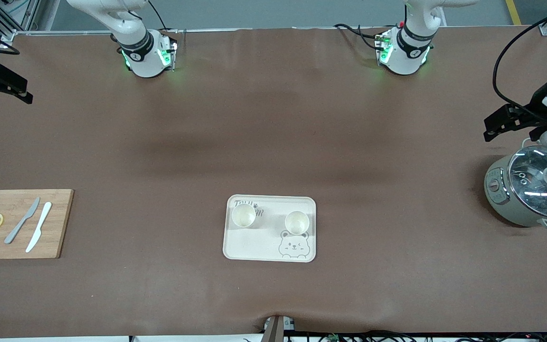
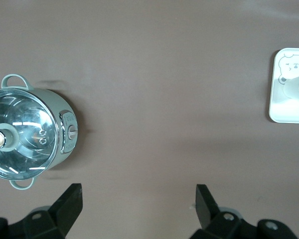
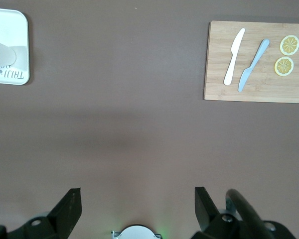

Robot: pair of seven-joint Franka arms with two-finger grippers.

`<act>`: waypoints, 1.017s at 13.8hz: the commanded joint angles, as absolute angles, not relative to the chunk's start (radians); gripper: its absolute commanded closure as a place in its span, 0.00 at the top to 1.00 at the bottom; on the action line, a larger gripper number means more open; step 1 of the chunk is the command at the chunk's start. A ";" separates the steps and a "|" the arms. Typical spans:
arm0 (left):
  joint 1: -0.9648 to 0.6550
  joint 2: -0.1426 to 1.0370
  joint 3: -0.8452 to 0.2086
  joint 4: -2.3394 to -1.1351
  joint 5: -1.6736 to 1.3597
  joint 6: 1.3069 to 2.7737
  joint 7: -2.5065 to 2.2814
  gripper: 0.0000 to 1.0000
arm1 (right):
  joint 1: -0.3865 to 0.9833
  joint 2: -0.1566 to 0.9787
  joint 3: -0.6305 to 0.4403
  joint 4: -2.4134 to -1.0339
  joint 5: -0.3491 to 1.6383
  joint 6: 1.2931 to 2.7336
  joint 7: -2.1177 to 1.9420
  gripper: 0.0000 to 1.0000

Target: Place white IKEA cup upright on tray with both arms

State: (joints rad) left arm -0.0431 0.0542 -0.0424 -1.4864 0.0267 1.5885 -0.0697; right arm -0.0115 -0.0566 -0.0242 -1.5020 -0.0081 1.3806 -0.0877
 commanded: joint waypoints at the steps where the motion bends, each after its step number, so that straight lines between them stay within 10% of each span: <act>1: -0.032 0.044 -0.043 -1.482 0.014 1.572 -0.046 1.00 | -0.031 -0.075 -0.015 -1.514 0.014 1.382 -0.086 1.00; 14: -0.032 0.052 -0.043 -1.460 0.008 1.574 -0.041 1.00 | -0.032 -0.074 -0.015 -1.516 0.014 1.382 -0.086 1.00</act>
